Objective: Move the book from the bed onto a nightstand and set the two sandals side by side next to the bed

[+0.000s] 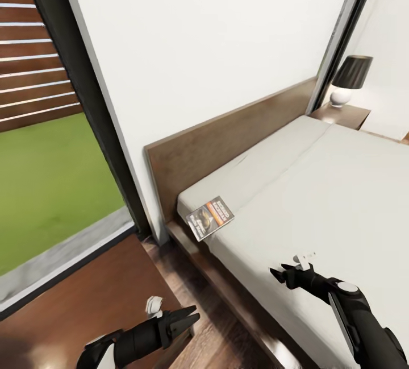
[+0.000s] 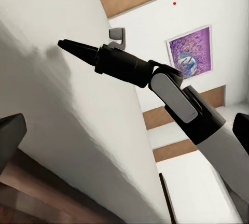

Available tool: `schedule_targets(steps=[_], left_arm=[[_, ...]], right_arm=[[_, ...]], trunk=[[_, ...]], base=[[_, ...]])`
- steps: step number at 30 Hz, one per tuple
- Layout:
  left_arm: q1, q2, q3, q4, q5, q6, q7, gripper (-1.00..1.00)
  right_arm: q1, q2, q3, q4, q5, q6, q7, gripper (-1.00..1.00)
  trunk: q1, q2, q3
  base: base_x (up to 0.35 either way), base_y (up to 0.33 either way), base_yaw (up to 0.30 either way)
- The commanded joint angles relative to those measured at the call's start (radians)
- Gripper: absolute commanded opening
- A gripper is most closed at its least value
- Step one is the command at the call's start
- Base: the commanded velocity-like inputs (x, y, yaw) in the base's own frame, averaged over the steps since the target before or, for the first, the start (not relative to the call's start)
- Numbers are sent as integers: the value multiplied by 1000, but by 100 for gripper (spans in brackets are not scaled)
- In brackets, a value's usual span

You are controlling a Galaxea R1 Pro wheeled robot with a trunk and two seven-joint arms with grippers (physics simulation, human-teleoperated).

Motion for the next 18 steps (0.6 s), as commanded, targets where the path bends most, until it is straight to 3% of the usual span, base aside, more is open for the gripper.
schedule_targets(steps=[1, 14, 18], left_arm=[[0, 1, -2, 0, 9, 10, 1, 100], [0, 1, -3, 0, 9, 10, 1, 100], [0, 1, -3, 0, 9, 10, 2, 100]], right_arm=[[0, 0, -2, 3, 32, 4, 5, 100], [0, 0, -2, 3, 32, 4, 5, 100], [0, 0, -2, 3, 32, 4, 5, 100]], trunk=[[0, 0, -1], [0, 0, -1], [0, 0, -1]], base=[[0, 0, -234], [0, 0, -43], [0, -129, -1]])
